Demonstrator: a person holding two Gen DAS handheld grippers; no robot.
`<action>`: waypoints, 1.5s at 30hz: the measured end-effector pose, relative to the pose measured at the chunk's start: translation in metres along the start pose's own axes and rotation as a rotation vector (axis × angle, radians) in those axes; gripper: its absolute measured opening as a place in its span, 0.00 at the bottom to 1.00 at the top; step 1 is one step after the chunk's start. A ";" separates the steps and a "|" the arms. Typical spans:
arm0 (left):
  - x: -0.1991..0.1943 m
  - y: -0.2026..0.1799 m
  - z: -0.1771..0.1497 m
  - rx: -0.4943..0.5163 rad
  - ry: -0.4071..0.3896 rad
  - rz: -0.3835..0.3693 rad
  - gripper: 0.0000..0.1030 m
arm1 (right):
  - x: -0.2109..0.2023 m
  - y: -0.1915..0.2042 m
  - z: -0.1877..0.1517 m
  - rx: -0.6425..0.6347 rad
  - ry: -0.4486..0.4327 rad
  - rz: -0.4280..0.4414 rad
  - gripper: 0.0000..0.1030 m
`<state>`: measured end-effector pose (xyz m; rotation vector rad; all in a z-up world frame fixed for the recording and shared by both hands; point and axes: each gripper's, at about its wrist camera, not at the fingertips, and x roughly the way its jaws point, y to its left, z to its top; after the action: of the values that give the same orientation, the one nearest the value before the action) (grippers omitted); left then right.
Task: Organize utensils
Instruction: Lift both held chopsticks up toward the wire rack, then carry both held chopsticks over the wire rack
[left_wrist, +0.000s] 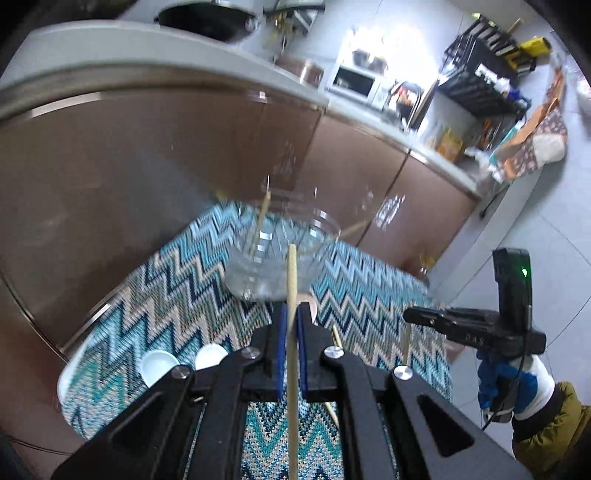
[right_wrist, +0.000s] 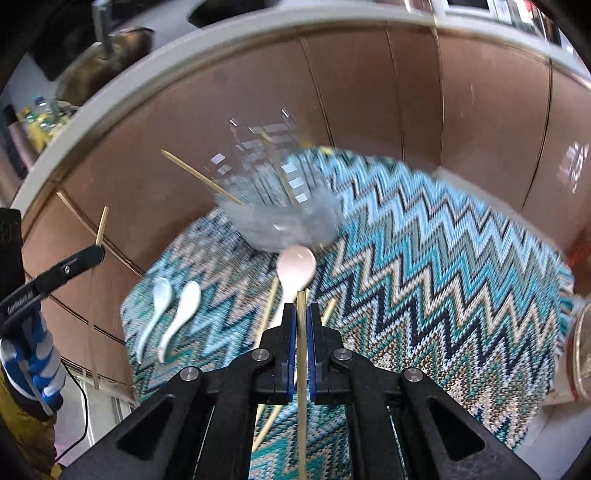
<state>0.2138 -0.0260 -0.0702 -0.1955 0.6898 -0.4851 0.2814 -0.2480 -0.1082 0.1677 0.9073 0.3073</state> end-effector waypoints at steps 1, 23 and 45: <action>-0.008 -0.002 0.001 0.001 -0.016 -0.001 0.05 | -0.009 0.005 0.000 -0.011 -0.020 0.000 0.05; -0.129 -0.024 0.018 0.036 -0.273 0.005 0.05 | -0.147 0.098 -0.004 -0.170 -0.345 0.022 0.05; -0.138 -0.001 0.038 0.007 -0.349 0.032 0.05 | -0.176 0.137 0.026 -0.234 -0.531 0.052 0.05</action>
<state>0.1459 0.0410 0.0364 -0.2543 0.3499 -0.4093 0.1745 -0.1776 0.0755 0.0503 0.3381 0.3909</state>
